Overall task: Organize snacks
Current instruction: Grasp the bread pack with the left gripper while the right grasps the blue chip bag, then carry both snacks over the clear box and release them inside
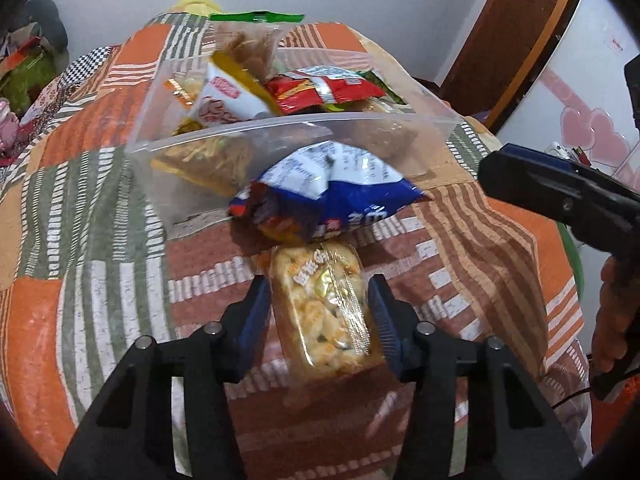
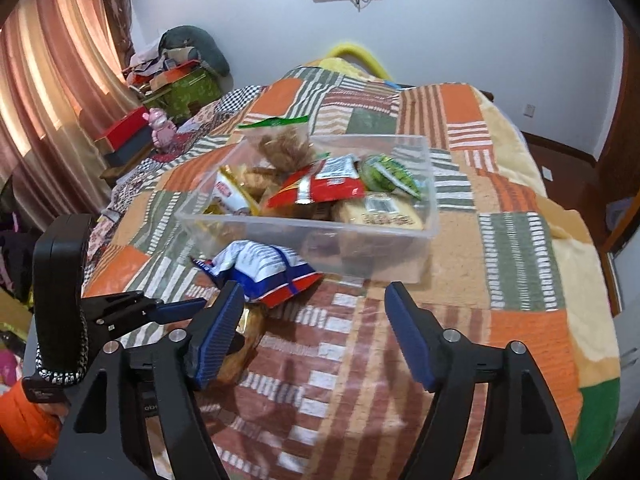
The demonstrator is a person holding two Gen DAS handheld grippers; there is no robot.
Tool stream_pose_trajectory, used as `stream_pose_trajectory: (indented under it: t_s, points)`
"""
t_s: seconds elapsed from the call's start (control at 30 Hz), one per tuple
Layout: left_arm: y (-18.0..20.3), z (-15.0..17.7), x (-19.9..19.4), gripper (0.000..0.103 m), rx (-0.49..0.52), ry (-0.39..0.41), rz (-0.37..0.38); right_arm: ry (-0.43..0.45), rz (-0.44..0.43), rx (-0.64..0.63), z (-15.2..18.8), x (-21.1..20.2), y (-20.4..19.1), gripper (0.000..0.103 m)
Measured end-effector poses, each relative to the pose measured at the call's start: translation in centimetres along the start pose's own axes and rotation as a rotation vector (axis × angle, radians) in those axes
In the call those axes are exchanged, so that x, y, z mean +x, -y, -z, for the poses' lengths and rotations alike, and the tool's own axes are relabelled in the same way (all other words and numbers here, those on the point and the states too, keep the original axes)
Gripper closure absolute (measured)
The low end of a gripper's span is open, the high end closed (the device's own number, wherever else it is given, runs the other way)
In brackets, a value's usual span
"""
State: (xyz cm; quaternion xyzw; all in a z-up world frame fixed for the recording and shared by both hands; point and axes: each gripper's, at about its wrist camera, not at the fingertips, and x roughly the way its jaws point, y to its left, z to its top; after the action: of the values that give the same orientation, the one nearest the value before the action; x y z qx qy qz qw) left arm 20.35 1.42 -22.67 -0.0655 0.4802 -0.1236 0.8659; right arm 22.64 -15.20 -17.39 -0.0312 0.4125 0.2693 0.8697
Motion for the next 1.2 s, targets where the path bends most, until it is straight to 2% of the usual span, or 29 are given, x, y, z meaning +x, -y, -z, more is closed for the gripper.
stream_pose_trajectory:
  t_s: [0.2,0.33,0.57,0.63,0.73,0.9,0.97,1.13,1.2]
  points:
    - [-3.3,1.1,-1.1,0.054,-0.028,0.015,-0.097,-0.04,-0.027,-0.037,0.1,1.9,-1.9,0.032]
    - [-6.2,1.7,-1.0,0.056,-0.075,-0.003,-0.161,-0.075,-0.041,-0.064,0.2,3.6,-3.3,0.03]
    - [-9.4,2.2,-0.9,0.059,-0.139,0.008,-0.178,-0.139,-0.034,-0.115,-0.2,6.9,-4.9,0.026]
    - [-9.5,2.1,-0.8,0.059,-0.135,0.015,-0.182,-0.166,-0.036,-0.144,-0.1,8.0,-5.3,0.025]
    - [-9.2,1.9,-0.4,0.059,-0.11,0.024,-0.198,-0.172,0.004,-0.166,-0.1,9.2,-5.8,0.018]
    - [-8.5,1.5,0.0,0.06,-0.077,0.032,-0.211,-0.182,0.027,-0.151,-0.6,10.1,-5.5,0.018]
    - [-8.4,1.4,-0.1,0.06,-0.077,0.035,-0.204,-0.18,0.009,-0.134,-0.7,10.1,-5.3,0.02]
    - [-8.1,1.4,-0.3,0.06,-0.076,0.037,-0.191,-0.144,-0.028,-0.139,-0.6,8.9,-5.3,0.04]
    - [-7.8,1.4,-0.7,0.06,-0.073,0.042,-0.188,-0.133,-0.046,-0.136,-0.4,8.1,-5.0,0.041]
